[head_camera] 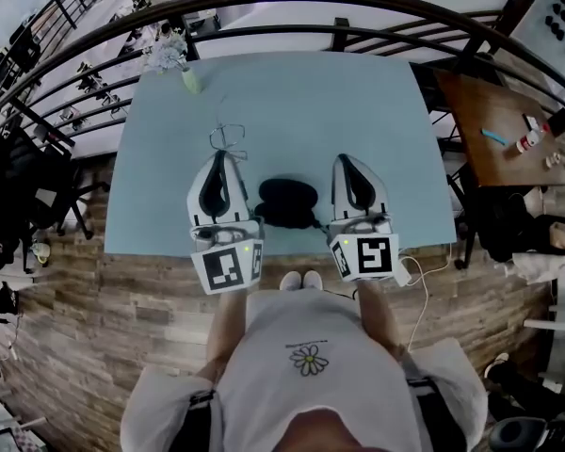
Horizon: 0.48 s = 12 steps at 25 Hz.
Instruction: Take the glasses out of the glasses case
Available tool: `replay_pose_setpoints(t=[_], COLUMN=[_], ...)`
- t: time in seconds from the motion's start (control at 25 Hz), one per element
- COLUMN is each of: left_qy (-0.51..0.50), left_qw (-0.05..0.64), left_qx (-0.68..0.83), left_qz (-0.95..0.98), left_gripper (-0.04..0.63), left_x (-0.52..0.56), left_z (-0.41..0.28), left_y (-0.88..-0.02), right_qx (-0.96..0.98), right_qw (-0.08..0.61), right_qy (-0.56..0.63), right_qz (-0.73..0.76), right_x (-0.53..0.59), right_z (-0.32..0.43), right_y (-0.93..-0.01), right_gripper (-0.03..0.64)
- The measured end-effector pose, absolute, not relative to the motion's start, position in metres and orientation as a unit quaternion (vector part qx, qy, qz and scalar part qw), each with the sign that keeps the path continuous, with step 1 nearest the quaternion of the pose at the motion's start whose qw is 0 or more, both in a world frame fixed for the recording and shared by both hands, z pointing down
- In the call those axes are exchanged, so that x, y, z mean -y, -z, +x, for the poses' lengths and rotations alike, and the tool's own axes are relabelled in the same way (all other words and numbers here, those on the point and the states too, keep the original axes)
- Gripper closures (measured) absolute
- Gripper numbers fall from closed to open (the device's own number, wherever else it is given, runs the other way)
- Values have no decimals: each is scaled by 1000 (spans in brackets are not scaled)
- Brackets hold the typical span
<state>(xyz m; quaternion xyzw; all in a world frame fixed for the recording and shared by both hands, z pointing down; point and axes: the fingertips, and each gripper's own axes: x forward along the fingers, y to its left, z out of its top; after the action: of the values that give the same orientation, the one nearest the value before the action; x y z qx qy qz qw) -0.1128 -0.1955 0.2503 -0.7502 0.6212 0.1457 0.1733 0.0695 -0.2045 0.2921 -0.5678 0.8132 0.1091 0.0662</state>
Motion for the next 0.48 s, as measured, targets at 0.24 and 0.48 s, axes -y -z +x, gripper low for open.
replay_pose_setpoints(t=[0.24, 0.48], left_qy=[-149, -146], left_qw=[185, 193], left_qx=[-617, -615], left_qz=[-750, -750], left_gripper=[578, 578], left_x=[190, 187], left_z=[-106, -106], left_y=[-251, -249], right_qx=[-812, -810], right_qw=[58, 59], right_qy=[-109, -113], right_qz=[-570, -573], right_x=[203, 201], right_z=[70, 71], right_y=[-294, -291], right_gripper=[607, 607])
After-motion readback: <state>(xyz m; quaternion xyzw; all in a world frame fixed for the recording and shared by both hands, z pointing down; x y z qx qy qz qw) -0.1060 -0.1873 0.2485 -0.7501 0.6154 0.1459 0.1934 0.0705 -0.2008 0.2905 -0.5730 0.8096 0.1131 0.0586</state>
